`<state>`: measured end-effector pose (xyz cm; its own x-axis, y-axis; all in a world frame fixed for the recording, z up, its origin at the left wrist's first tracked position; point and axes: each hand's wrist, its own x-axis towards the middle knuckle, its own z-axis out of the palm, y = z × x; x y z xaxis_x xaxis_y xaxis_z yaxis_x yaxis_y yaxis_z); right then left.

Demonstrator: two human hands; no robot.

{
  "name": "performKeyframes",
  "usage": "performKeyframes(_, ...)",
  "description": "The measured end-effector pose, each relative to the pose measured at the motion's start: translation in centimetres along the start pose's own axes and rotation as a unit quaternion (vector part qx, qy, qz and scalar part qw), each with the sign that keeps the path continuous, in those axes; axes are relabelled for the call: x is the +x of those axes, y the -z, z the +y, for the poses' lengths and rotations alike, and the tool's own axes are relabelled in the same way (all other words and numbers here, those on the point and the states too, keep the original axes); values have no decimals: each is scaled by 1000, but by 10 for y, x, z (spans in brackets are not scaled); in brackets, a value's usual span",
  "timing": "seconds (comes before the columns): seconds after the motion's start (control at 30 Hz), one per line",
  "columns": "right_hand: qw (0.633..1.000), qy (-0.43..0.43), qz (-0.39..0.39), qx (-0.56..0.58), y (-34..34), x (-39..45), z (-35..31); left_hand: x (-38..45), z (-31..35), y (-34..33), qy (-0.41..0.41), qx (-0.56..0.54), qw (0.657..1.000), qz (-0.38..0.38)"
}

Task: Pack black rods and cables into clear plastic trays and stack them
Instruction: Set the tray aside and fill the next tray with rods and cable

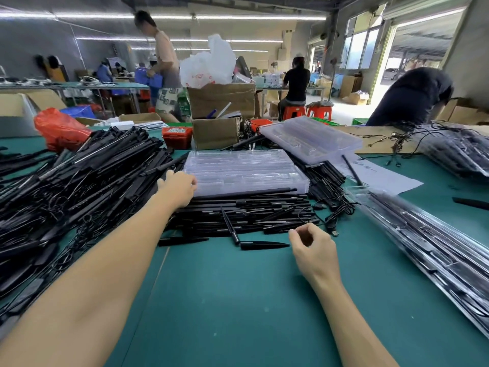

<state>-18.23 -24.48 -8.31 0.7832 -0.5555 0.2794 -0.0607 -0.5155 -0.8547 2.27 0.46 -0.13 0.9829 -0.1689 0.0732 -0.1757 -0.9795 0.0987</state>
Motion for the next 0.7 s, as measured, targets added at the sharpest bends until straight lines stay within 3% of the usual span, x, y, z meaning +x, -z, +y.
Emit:
performKeyframes(0.23,1000,4,-8,-11,0,3,1,14,0,3,-1,-94,991,92)
performKeyframes(0.47,1000,4,-24,-5,-2,3,2,22,-7,8,-6,-139,990,31)
performKeyframes(0.7,999,5,-31,-13,-3,4,3,23,-2,8,43,-155,987,27)
